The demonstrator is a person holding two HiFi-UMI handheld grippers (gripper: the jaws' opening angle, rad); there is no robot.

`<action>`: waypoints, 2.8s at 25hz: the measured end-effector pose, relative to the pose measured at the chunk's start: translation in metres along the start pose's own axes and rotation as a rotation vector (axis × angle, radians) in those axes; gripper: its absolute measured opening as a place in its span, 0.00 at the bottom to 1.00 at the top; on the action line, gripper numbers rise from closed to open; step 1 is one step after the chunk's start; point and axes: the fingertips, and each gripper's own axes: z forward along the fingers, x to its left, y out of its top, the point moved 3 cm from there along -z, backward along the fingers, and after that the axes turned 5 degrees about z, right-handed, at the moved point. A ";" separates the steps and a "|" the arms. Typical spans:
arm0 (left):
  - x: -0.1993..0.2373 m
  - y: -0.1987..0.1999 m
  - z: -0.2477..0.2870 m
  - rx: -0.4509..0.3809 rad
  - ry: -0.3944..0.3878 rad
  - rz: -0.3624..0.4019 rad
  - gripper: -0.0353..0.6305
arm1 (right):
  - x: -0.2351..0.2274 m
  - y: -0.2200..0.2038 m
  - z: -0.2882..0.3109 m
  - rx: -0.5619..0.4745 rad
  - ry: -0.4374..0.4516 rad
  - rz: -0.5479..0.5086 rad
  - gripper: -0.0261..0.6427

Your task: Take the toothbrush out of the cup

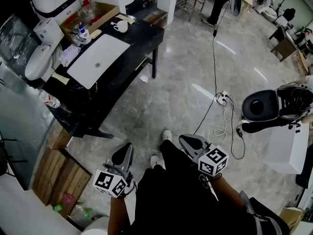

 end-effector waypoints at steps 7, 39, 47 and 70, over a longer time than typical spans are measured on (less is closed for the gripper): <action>0.018 0.013 0.026 0.010 0.038 0.013 0.07 | -0.029 0.014 0.023 0.002 0.027 0.009 0.06; 0.125 0.097 0.256 0.052 0.208 0.033 0.07 | -0.251 0.154 0.160 0.043 0.164 0.046 0.06; 0.137 0.098 0.270 0.046 0.225 0.031 0.07 | -0.263 0.156 0.170 0.055 0.175 0.045 0.06; 0.253 0.124 0.341 -0.004 0.220 -0.026 0.07 | -0.286 0.234 0.300 0.121 0.237 -0.025 0.06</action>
